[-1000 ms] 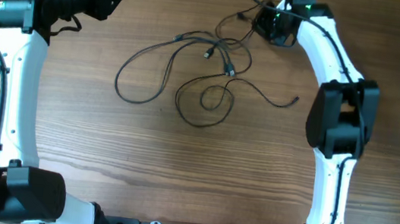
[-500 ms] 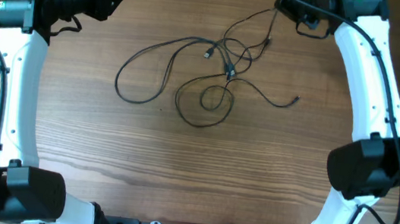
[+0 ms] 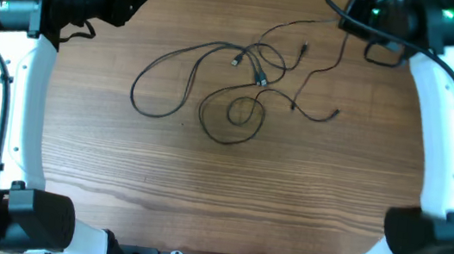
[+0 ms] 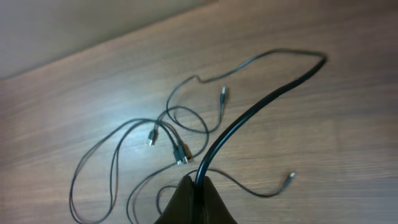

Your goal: Untangle cables

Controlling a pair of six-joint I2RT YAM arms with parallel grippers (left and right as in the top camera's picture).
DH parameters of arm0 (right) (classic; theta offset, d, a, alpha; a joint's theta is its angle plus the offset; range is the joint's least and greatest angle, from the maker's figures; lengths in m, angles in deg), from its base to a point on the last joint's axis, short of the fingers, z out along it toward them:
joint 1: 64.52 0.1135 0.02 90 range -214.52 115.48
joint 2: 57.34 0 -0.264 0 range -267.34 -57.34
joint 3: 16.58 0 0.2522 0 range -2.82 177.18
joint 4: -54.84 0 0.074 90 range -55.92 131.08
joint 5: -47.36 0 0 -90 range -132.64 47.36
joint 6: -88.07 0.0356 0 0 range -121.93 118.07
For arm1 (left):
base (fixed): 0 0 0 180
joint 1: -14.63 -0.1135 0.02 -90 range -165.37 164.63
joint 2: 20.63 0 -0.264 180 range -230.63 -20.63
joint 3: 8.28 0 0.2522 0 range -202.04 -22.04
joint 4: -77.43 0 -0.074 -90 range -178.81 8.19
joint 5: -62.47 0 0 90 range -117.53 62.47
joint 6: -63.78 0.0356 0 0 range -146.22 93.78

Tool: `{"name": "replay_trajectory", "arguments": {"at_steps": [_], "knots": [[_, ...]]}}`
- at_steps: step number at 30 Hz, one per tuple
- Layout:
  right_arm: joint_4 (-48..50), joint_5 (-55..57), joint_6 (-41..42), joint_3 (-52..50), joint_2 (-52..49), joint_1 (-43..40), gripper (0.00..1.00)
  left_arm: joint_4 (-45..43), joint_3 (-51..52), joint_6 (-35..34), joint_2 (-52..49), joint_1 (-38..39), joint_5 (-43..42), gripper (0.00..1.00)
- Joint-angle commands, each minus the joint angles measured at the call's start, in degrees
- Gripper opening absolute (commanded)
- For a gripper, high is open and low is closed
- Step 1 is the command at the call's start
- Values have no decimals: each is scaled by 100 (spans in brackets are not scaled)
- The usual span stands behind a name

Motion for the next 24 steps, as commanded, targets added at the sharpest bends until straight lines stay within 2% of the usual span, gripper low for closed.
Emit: {"name": "replay_trajectory", "arguments": {"at_steps": [1, 12, 24], "knots": [[-87, 321, -184, 125, 660, 11, 5, 50, 11, 46, -44, 101, -96, 23], [-417, 743, -201, 133, 1676, 7, 5, 133, 11, 48, -44, 273, -96, 24], [-1080, 815, -175, 131, 1502, 7, 5, 153, 11, 48, -44, 271, -96, 24]]}}
